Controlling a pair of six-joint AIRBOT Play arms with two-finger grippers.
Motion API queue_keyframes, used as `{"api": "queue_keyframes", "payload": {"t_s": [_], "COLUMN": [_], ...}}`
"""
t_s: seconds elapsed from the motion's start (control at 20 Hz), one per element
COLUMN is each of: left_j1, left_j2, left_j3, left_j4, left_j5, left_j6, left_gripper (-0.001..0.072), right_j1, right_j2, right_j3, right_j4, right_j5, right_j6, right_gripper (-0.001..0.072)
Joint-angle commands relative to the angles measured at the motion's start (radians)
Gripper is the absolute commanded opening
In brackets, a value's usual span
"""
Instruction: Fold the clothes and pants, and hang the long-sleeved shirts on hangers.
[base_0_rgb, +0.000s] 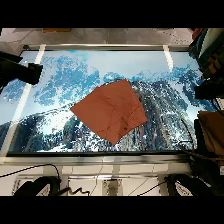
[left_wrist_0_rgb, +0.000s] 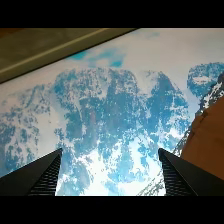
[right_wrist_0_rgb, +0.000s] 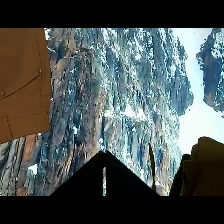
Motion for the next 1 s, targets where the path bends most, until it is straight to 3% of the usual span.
{"api": "queue_keyframes", "payload": {"t_s": [0.0,0.7,0.95], "left_j1": [0.001,0.001,0.001], "left_j2": [0.001,0.001,0.001], "left_j3": [0.0,0.0,0.0], "left_j4": [0.0,0.0,-0.01], "left_j5": [0.0,0.0,0.0], "left_j6": [0.0,0.0,-0.005], "left_gripper": [0.0706,0.0706,0.0706], "right_j1": [0.001,0.001,0.001], "right_j2": [0.0,0.0,0.0], "right_j3": [0.0,0.0,-0.061], "right_j4": [0.0,0.021,0.134], "right_j5": [0.0,-0.026,-0.008], "right_j6": [0.0,0.0,0.08], "right_gripper": [0.0016,0.0016,0.0016]}}
